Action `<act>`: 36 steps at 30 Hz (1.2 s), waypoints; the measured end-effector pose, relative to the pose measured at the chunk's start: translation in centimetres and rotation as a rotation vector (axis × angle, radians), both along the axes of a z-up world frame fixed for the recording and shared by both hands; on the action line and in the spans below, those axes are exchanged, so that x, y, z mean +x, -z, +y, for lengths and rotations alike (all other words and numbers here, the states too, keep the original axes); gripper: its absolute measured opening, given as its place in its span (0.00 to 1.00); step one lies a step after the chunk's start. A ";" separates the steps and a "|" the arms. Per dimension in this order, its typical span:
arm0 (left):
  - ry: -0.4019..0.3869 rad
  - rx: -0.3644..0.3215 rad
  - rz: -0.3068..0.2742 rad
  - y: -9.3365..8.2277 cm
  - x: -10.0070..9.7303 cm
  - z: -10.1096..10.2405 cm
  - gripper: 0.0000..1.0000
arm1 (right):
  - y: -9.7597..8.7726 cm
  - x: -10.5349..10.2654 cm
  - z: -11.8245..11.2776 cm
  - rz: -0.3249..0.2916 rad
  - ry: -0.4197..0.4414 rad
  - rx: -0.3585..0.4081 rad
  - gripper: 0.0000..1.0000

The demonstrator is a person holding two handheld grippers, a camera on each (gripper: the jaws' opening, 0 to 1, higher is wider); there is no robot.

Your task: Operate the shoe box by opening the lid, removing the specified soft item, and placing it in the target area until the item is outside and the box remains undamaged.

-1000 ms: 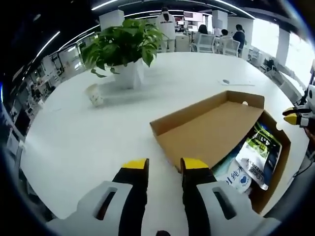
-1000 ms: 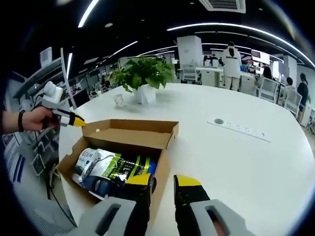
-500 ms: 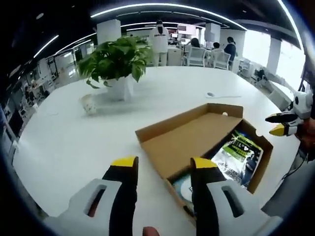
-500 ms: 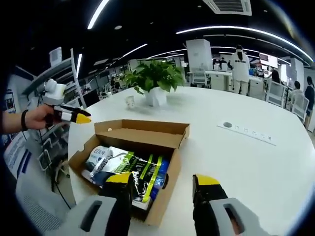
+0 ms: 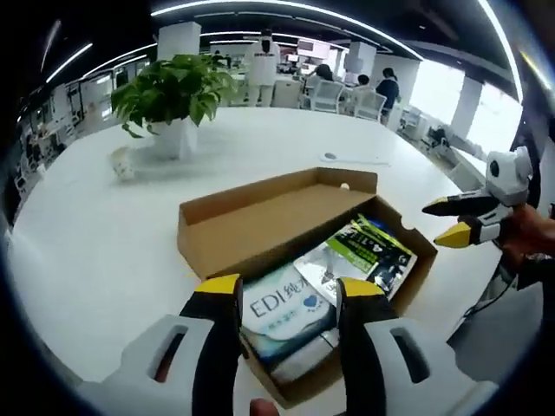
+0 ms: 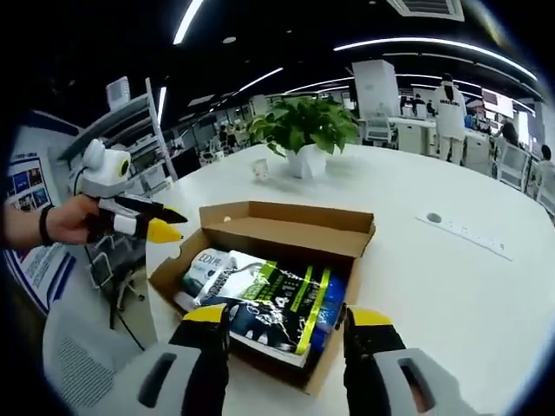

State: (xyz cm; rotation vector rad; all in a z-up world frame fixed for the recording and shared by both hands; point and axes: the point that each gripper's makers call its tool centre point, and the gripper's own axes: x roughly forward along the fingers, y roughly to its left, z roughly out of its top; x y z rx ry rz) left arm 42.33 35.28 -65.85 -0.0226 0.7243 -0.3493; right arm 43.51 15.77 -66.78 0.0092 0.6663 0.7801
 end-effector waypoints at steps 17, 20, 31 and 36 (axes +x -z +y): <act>0.012 -0.048 0.048 2.1 -0.6 -2.0 0.37 | 1.2 -0.7 1.9 0.037 -0.028 0.004 0.47; 0.006 -0.067 0.070 2.8 -0.9 -2.3 0.36 | 1.3 -0.7 2.1 0.038 -0.028 0.007 0.47; -0.041 -0.152 0.198 5.8 -2.3 -4.2 0.34 | 1.9 -1.7 2.1 0.051 -0.031 -0.004 0.47; -0.057 -0.195 0.247 6.8 -2.6 -5.2 0.31 | 2.0 -1.8 2.0 0.056 -0.025 -0.005 0.47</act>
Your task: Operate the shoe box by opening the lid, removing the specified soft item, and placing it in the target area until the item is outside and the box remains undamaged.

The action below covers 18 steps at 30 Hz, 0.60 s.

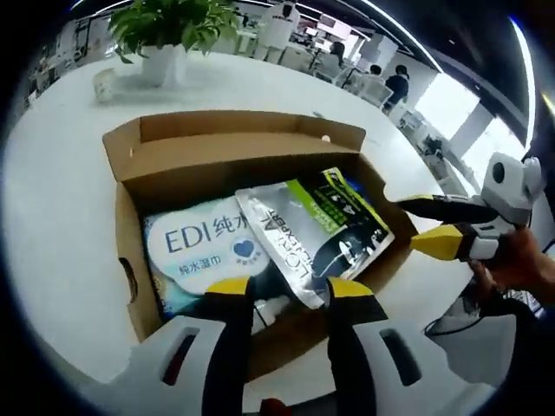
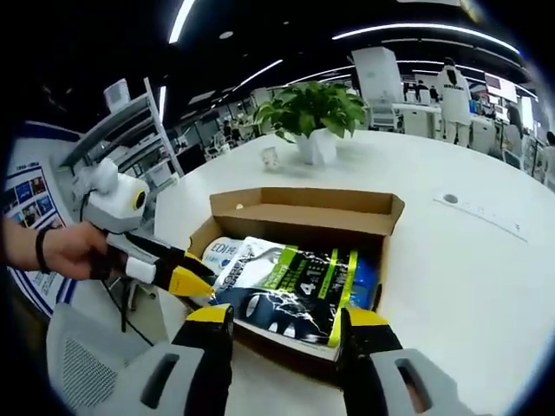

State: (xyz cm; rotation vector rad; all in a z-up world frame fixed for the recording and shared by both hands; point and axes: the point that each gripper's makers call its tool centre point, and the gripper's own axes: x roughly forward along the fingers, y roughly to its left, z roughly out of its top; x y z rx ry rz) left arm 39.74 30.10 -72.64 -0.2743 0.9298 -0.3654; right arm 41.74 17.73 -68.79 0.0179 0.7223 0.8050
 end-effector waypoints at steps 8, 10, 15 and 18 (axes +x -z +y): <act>-0.040 -0.042 0.041 0.6 0.6 -0.4 0.21 | 0.2 0.1 -0.3 0.004 0.005 -0.014 0.46; -0.051 -0.045 0.052 0.7 0.7 -0.4 0.18 | 0.2 0.1 -0.3 0.006 0.005 -0.018 0.46; -0.068 -0.052 0.069 1.1 0.9 -0.6 0.11 | 0.5 0.4 -0.3 0.029 0.021 -0.018 0.45; -0.089 -0.068 0.062 0.8 1.1 -0.3 0.04 | 0.7 0.5 -0.1 0.035 0.022 -0.027 0.44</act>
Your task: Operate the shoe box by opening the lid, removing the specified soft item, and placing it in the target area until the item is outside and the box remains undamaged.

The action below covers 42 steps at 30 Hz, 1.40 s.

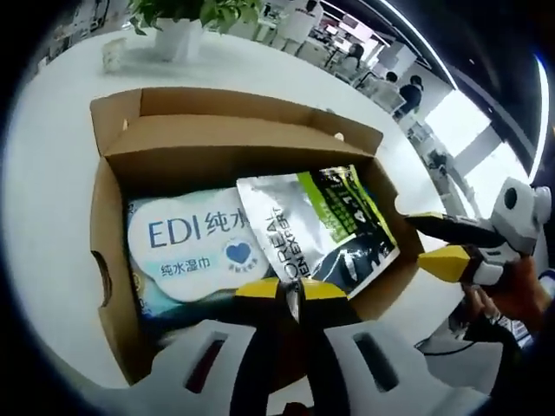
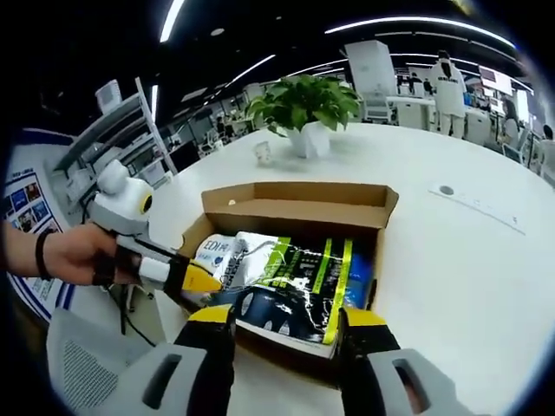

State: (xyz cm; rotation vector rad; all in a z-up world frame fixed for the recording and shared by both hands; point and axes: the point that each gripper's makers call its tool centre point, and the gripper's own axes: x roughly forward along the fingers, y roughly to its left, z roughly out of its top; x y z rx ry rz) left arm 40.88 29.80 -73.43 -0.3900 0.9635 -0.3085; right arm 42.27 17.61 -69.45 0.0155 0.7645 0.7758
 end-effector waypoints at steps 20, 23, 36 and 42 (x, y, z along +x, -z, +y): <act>0.011 0.002 0.009 0.2 -0.5 1.4 0.01 | 2.6 1.6 1.4 0.085 -0.010 -0.085 0.39; 0.008 -0.005 0.011 0.3 -0.5 1.4 0.01 | 2.9 1.7 1.7 0.104 -0.005 -0.073 0.37; 0.006 -0.012 0.013 0.2 -0.5 1.3 0.01 | 3.6 1.9 1.6 0.127 -0.007 -0.131 0.28; 0.030 0.010 -0.010 -0.1 -0.6 1.3 0.00 | 3.7 1.8 1.0 0.134 0.021 -0.108 0.19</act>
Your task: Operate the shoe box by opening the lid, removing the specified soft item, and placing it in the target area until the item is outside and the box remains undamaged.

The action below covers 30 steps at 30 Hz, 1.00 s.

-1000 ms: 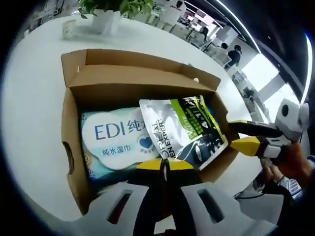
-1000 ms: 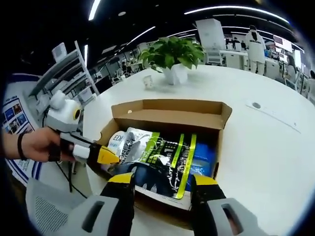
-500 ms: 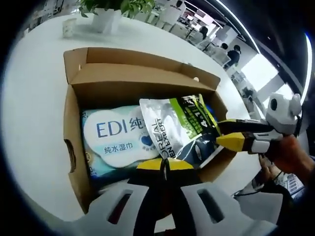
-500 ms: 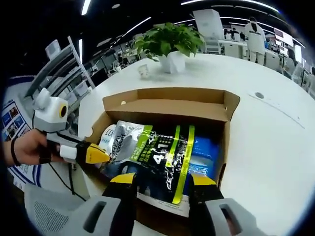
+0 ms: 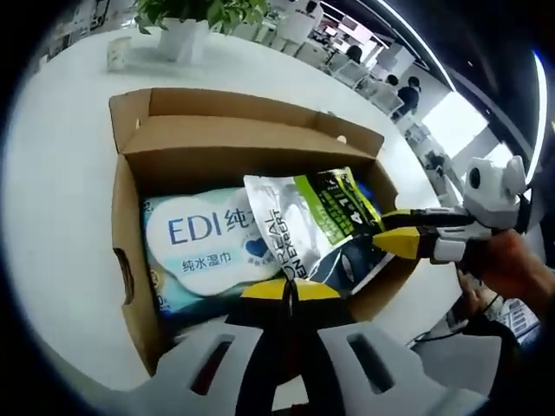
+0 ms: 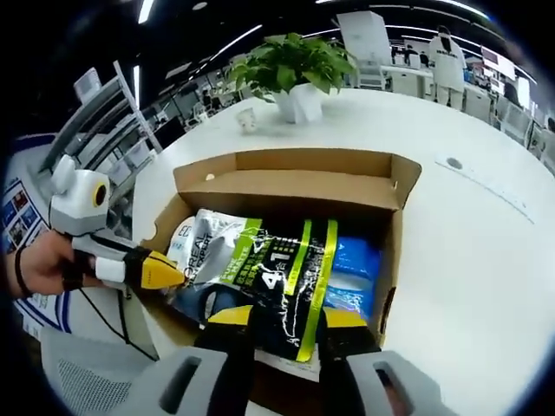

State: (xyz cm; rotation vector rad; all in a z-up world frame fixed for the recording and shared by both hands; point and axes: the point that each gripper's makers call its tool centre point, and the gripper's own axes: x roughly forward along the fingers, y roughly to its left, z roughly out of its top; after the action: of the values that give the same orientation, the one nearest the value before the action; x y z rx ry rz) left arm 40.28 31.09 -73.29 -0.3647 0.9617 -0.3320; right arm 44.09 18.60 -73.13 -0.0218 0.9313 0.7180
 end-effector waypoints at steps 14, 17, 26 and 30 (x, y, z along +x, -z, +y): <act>0.001 -0.016 -0.015 -0.9 -0.1 -0.1 0.00 | -0.6 0.0 -0.8 -0.014 0.092 0.047 0.00; -0.008 -0.032 -0.047 -2.3 -0.1 -0.4 0.00 | -1.4 0.0 -1.1 -0.038 0.112 0.065 0.00; 0.011 -0.037 -0.088 -3.9 0.5 -1.0 0.00 | -2.5 -0.5 -1.9 -0.070 0.133 0.085 0.00; 0.022 -0.044 -0.103 -4.7 0.8 -1.3 0.00 | -2.9 -0.5 -2.4 -0.076 0.152 0.098 0.00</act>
State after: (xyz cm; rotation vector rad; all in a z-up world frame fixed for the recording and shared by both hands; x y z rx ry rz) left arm 41.06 29.78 -68.61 -0.3742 0.8591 -0.3886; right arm 43.56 16.16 -70.21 0.1061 0.8152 0.6167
